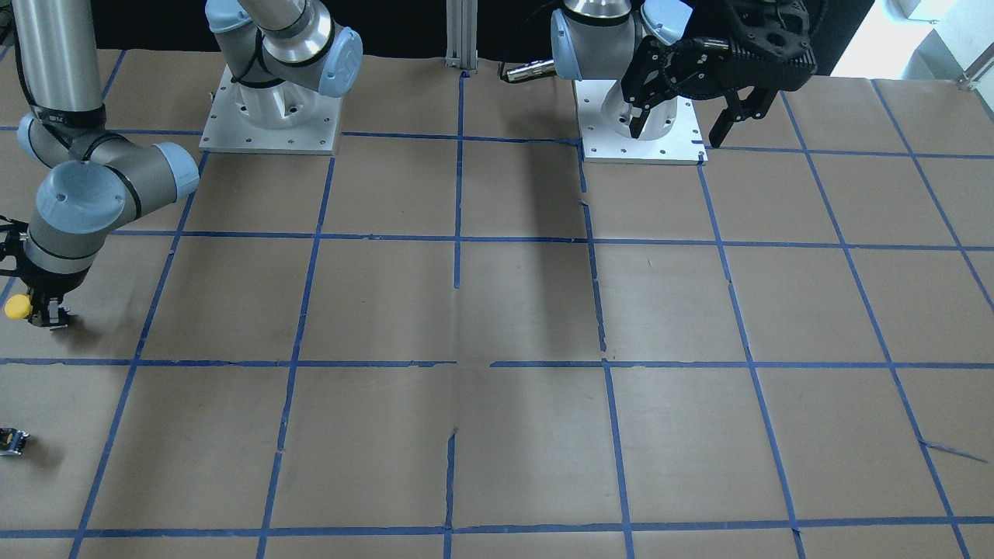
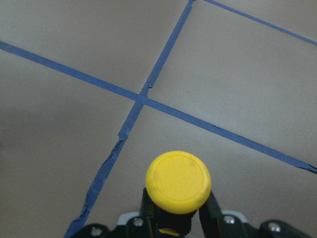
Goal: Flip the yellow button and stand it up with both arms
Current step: 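Lower the yellow button upright onto the table and open the right gripper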
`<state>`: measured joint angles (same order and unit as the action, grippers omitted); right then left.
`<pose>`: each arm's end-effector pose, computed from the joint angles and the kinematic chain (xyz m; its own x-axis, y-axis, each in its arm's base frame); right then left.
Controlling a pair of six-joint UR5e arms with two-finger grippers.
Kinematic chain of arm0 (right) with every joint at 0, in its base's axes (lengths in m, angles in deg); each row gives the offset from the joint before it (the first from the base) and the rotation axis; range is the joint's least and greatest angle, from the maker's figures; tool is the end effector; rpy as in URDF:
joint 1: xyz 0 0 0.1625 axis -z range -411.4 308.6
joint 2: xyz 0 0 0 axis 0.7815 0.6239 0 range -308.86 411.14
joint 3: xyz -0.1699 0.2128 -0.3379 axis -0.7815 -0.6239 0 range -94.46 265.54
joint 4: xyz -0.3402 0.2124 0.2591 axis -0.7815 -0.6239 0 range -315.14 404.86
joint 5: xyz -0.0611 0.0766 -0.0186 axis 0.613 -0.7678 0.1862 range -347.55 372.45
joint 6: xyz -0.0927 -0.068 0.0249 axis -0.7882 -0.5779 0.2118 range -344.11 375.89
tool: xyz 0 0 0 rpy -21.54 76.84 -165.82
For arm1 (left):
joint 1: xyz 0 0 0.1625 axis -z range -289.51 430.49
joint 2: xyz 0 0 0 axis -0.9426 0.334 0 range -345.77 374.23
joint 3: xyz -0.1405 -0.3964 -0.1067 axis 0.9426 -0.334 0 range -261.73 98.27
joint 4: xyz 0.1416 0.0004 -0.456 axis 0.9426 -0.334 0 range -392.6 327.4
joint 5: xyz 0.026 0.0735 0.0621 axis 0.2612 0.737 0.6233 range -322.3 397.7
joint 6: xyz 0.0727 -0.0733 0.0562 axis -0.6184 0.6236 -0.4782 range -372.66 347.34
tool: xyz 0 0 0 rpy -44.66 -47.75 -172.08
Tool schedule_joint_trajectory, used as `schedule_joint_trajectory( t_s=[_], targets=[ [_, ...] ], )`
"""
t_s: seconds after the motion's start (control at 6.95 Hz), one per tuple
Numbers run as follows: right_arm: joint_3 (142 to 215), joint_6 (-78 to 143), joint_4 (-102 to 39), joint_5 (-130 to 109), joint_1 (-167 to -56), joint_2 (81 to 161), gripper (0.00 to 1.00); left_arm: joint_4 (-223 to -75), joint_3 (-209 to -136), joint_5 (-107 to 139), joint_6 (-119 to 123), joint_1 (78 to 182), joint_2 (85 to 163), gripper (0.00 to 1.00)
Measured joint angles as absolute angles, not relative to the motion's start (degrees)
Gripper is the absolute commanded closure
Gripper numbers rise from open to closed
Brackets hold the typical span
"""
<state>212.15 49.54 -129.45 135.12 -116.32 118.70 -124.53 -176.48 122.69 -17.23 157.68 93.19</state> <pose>-0.1631 -0.5132 0.1235 -0.3410 0.9246 0.1699 0.6874 0.3685 -0.6259 -0.1198 -0.4873 0.5294 -0.9960 0.0374 0.0809 0.0307 0.9961 -0.0827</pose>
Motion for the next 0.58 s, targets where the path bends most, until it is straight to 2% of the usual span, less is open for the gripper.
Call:
schedule_joint_trajectory(
  t_s=[0.14, 0.58],
  targets=[
    [212.2, 49.4, -129.5, 135.1, -116.3, 118.7, 0.07, -124.5, -176.5, 122.7, -17.2, 157.6, 93.2, 0.00],
    [212.2, 48.8, -129.6, 134.6, -116.4, 119.0, 0.01, -124.6, -176.5, 122.7, -17.2, 157.6, 93.2, 0.00]
  ],
)
